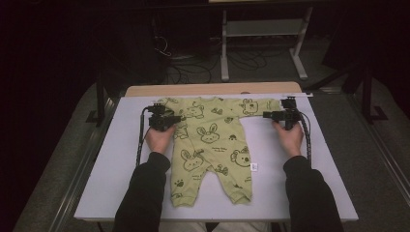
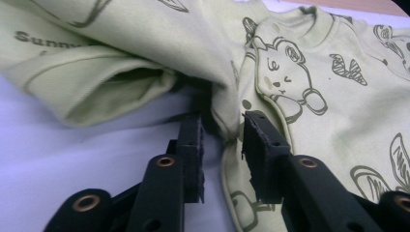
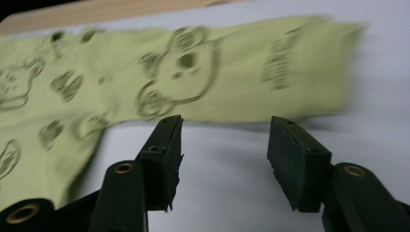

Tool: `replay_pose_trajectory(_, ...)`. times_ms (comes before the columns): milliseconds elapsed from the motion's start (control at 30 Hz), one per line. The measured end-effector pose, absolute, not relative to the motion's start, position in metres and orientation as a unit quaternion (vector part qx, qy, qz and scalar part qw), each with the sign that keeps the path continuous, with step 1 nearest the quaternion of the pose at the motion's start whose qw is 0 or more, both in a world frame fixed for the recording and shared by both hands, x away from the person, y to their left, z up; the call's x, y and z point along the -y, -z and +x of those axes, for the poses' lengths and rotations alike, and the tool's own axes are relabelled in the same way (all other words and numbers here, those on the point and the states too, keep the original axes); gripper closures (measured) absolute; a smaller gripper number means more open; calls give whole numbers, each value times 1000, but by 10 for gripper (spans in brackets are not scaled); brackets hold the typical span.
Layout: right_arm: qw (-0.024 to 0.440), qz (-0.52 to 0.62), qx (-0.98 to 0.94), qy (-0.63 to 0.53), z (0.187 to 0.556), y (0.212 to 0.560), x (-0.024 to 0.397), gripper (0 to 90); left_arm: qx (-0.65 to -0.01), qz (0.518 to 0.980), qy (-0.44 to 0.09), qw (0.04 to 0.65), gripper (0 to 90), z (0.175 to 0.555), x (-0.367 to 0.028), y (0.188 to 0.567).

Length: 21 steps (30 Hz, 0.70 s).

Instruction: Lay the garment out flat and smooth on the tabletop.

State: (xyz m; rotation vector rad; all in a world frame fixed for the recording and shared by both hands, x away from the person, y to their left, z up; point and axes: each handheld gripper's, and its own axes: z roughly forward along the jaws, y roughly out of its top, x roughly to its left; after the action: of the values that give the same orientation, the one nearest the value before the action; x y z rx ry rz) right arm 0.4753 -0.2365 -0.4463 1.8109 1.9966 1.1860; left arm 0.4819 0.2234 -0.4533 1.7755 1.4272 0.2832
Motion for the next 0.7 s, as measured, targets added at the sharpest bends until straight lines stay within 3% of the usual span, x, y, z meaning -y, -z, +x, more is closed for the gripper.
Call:
replay_pose_trajectory(200, 78, 561, -713, -414, 472, 446, 189, 443, -569, 694, -122, 425, 515, 477, -235, 447)
replay_pose_trajectory(500, 48, 532, -733, -421, 468, 454, 158, 494, -591, 661, -134, 442, 448, 470, -266, 439)
replay_pose_trajectory(567, 49, 526, -741, -415, 467, 457, 153, 532, -599, 650, -131, 449, 430, 470, -271, 439)
replay_pose_trajectory(700, 54, 514, -754, -405, 465, 456, 145, 799, -615, 631, -115, 459, 428, 472, -277, 442)
